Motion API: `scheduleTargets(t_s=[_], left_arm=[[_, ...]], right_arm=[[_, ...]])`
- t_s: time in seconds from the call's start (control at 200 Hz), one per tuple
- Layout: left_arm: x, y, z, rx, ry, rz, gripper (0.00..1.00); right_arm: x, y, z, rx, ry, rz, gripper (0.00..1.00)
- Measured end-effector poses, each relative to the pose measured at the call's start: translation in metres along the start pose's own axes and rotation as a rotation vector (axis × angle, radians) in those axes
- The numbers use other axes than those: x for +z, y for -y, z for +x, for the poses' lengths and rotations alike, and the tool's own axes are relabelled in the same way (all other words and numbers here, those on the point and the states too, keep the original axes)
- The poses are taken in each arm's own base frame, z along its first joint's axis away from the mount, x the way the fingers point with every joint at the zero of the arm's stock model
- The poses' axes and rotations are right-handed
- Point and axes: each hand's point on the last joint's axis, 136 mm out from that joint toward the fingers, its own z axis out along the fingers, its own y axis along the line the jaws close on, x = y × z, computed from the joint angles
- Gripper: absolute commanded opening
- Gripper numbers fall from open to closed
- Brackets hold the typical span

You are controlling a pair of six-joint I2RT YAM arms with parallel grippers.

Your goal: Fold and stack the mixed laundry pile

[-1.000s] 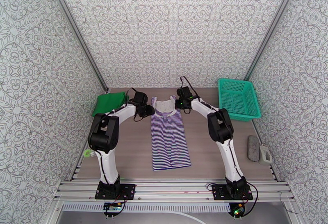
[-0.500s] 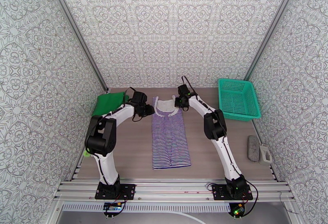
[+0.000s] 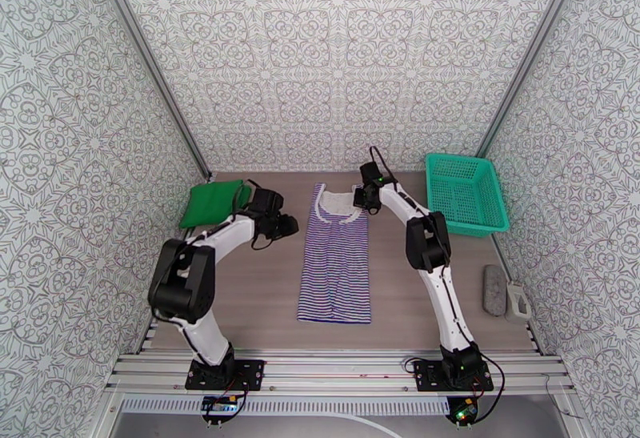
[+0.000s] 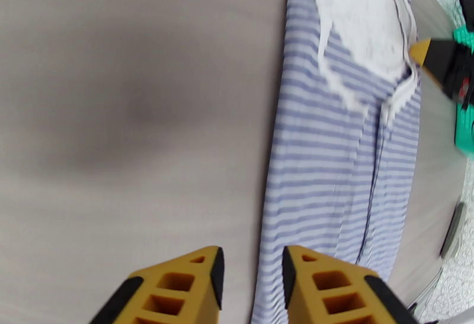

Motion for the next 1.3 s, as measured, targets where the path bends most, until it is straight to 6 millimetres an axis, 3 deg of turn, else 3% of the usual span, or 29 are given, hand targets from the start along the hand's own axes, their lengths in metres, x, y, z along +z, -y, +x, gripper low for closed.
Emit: scheduleTargets(t_s=[0.11, 0.295, 0.365, 0.435, 0.54, 0.665, 0.84, 1.06, 1.3], left_arm=[[-0.012, 0.009, 0.035, 0.017, -0.028, 0.017, 0.42], [-0.029, 0.019, 0.102, 0.023, -0.094, 0.044, 0.46], [-0.036, 0.022, 0.129, 0.027, -0.124, 0.046, 0.49], [-0.044, 0.025, 0.151, 0.029, -0.152, 0.046, 0.51], [-0.053, 0.024, 0.179, 0.021, -0.191, 0.041, 0.54], [-0.055, 0.014, 0.211, -0.007, -0.256, 0.014, 0.55], [-0.051, -0.001, 0.24, -0.044, -0.327, -0.039, 0.54], [-0.044, -0.015, 0.255, -0.077, -0.377, -0.098, 0.55], [-0.04, -0.017, 0.256, -0.1, -0.388, -0.117, 0.51]], right_arm=[[-0.037, 0.0, 0.014, 0.007, -0.016, -0.016, 0.19], [-0.143, -0.009, 0.052, 0.036, 0.037, -0.136, 0.28], [-0.175, -0.008, 0.08, 0.038, 0.036, -0.191, 0.33], [-0.193, -0.001, 0.114, 0.044, 0.011, -0.225, 0.4], [-0.2, 0.018, 0.18, 0.06, -0.087, -0.233, 0.46], [-0.206, 0.035, 0.252, 0.08, -0.216, -0.234, 0.47], [-0.21, 0.034, 0.32, 0.073, -0.354, -0.262, 0.48], [-0.197, 0.024, 0.364, 0.096, -0.467, -0.294, 0.47], [-0.174, 0.018, 0.376, 0.172, -0.511, -0.316, 0.44]])
